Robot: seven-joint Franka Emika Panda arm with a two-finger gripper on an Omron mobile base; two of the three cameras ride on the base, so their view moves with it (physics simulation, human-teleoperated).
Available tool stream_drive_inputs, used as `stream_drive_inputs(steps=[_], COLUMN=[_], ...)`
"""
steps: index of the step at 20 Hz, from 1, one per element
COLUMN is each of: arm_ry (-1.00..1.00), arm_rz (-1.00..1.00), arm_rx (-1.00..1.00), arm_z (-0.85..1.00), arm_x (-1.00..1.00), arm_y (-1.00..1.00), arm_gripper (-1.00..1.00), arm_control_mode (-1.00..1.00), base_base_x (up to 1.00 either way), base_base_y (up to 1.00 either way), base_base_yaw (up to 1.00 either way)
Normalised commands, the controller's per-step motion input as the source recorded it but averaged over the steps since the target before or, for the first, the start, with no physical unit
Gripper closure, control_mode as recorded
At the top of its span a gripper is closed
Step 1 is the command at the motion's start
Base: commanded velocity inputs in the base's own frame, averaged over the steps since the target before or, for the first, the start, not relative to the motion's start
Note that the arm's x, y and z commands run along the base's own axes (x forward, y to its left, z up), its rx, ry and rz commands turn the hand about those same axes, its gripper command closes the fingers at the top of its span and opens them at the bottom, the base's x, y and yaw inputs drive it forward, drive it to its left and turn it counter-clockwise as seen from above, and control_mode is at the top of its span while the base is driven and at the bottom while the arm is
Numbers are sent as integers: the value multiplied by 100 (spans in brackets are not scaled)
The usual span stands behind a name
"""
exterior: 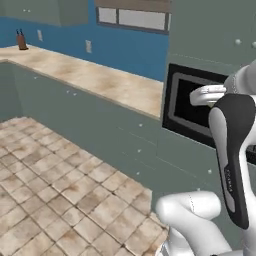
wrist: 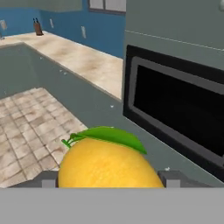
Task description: Open the fridge, remove the apple, lemon, and steak, and place them on any counter.
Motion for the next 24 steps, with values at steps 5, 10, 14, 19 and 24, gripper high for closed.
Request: stream_drive_inputs(steps=[5,10,14,19,24], arm_ry=[0,0,0,0,0], arm_rz=[0,0,0,0,0], arm_rx=[0,0,0,0,0], arm_z=[0,0,0,0,0], arm_x=[0,0,0,0,0], arm_y=[0,0,0,0,0], arm_gripper=[100,100,100,100,100], arm_control_mode=[100,100,100,100,100], base_base_x=[59,76,59,11,-20], base_base_y=[47,15,-7,-15,-29], base_base_yaw=[67,73,82,92,78])
